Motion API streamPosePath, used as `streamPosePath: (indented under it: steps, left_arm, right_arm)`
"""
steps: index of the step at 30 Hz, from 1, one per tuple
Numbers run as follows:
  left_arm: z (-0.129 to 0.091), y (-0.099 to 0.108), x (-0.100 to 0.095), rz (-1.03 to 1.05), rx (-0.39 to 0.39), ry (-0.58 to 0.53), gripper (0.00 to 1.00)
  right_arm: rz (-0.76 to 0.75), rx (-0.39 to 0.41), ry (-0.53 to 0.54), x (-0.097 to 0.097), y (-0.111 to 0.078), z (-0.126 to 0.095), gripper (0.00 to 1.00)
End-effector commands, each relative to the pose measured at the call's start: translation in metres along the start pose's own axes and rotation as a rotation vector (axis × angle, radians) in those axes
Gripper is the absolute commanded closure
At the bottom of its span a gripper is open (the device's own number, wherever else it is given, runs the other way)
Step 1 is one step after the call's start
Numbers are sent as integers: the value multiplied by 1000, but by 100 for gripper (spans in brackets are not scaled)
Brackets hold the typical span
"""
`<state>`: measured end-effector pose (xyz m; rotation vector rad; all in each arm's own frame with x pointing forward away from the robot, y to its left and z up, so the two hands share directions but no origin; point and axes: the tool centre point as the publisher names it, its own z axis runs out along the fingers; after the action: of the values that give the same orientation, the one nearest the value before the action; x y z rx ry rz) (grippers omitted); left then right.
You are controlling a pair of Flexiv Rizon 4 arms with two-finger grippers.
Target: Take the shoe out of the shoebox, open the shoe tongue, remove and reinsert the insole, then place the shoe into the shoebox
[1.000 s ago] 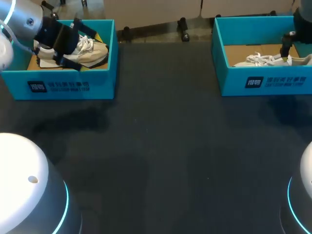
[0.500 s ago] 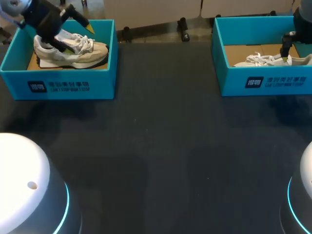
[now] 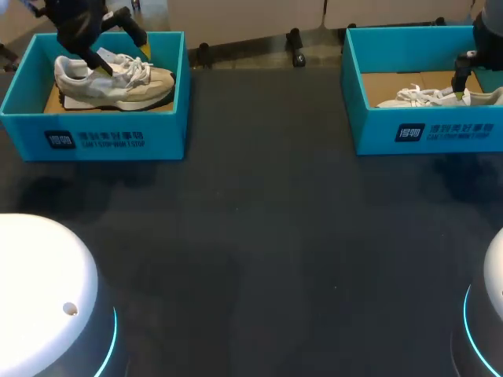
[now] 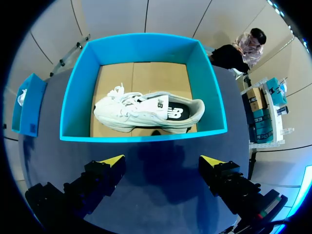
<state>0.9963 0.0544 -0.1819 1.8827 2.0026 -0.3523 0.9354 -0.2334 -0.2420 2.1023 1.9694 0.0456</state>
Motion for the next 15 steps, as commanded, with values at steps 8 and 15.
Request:
streamPosePath:
  steps: [8, 15]
  left_arm:
    - [-3, 28, 29, 36, -74, 84, 0]
    - [-8, 58, 56, 96, -65, 139, 0]
  right_arm:
    - [1, -2, 0, 0, -1, 0, 0]
    - [1, -2, 0, 0, -1, 0, 0]
